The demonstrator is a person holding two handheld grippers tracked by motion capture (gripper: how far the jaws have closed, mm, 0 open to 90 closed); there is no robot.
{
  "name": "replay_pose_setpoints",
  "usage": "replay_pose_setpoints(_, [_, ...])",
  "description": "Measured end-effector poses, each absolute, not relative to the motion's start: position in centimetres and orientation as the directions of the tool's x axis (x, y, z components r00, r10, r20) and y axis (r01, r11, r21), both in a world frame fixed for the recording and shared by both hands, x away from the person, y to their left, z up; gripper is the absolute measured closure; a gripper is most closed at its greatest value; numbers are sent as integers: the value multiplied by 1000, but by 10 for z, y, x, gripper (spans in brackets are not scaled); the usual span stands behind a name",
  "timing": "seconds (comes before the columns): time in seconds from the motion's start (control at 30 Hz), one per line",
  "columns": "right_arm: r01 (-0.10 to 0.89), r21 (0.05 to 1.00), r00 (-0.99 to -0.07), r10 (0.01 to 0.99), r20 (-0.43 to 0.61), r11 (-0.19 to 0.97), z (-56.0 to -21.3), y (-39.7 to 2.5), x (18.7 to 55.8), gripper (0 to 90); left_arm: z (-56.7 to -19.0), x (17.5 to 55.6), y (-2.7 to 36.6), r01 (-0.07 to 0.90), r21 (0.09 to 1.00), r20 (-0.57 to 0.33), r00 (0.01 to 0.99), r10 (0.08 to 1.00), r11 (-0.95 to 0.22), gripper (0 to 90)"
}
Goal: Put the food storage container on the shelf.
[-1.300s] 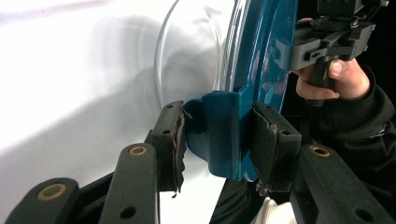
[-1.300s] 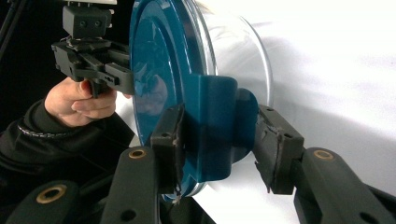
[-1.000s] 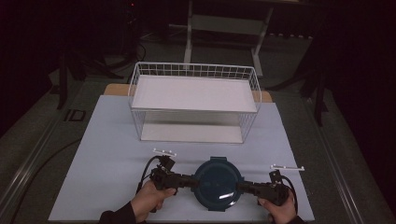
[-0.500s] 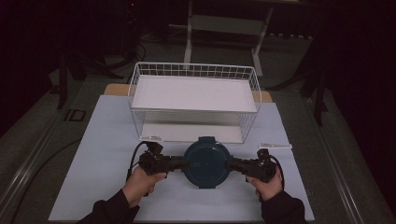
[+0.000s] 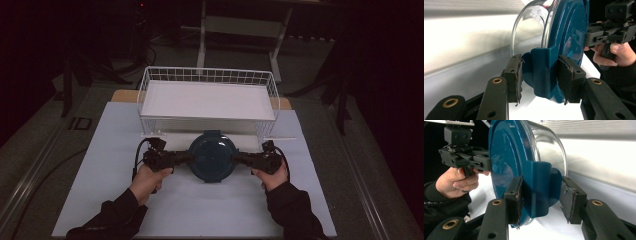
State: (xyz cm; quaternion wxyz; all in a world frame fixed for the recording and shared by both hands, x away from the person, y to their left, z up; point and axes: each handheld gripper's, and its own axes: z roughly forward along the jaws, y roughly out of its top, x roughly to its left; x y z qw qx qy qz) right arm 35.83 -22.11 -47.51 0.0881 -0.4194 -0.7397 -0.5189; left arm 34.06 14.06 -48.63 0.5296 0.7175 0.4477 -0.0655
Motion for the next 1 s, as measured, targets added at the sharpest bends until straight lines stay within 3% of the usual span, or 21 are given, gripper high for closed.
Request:
replay_pose_setpoints(0.37, [706,704,-616,556,558,76,-484,-217,390,555,-497,372,142,699,715,-577,576,579,17,561])
replay_pose_setpoints(1.0, [718,693,-582,596,553,59,-502,-213,405,547,-512,392,143,734,679,-614,546,570,29,561])
